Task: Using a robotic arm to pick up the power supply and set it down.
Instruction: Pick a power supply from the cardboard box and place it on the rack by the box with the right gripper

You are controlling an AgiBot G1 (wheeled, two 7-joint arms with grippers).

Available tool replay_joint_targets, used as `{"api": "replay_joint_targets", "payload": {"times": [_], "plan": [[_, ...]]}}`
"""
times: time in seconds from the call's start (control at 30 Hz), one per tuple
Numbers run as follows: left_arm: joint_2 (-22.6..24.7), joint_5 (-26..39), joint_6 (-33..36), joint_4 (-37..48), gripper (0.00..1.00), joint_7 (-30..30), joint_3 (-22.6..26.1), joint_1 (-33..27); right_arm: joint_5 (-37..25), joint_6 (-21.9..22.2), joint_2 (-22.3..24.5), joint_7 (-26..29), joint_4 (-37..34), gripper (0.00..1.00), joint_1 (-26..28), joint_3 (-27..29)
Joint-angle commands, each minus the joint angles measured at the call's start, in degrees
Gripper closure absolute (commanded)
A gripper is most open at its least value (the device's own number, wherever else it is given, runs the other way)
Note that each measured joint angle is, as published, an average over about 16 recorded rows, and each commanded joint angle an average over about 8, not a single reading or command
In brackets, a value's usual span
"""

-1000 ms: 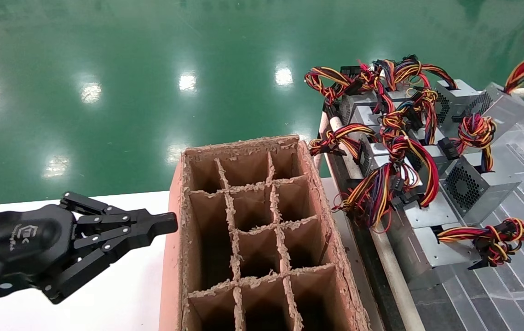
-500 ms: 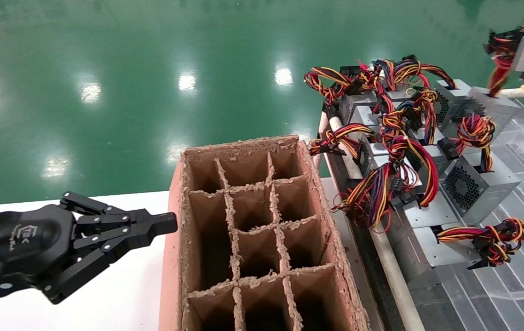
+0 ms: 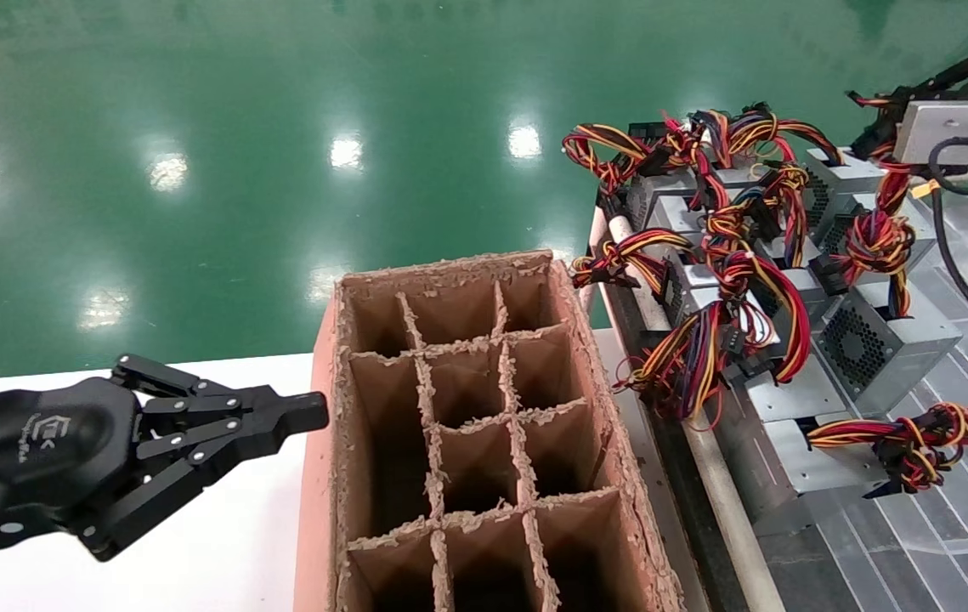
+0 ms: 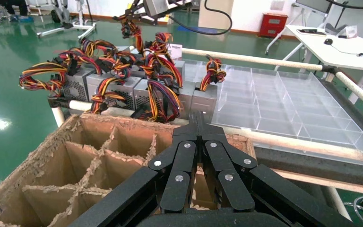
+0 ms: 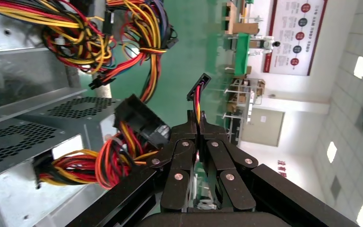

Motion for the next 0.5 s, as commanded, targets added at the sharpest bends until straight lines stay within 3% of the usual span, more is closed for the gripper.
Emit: {"api": "replay_joint_targets", "payload": {"times": [0.03,0.13,0.17,0.5], "plan": [[0.00,0.00,0.00,0.00,1.00,0.00,0.00,0.00,-0.22,-0.46,0.16,0.11,-0.15,0.46,-0.07,-0.17],[0.00,0.00,0.00,0.00,1.00,0.00,0.00,0.00,-0.91,-0.83,0.05,1.08,-0.45,0.08,0.40,-0.65],[0.00,0.00,0.00,0.00,1.00,0.00,0.00,0.00,-1.12,-0.95,-0.02,1.41,-0.54,0.00,0.56,-0.80],[0.00,0.00,0.00,0.00,1.00,0.00,0.00,0.00,-2.13,-3.45,0.17,5.47,-0.63,0.00,2.97,-1.55]]}}
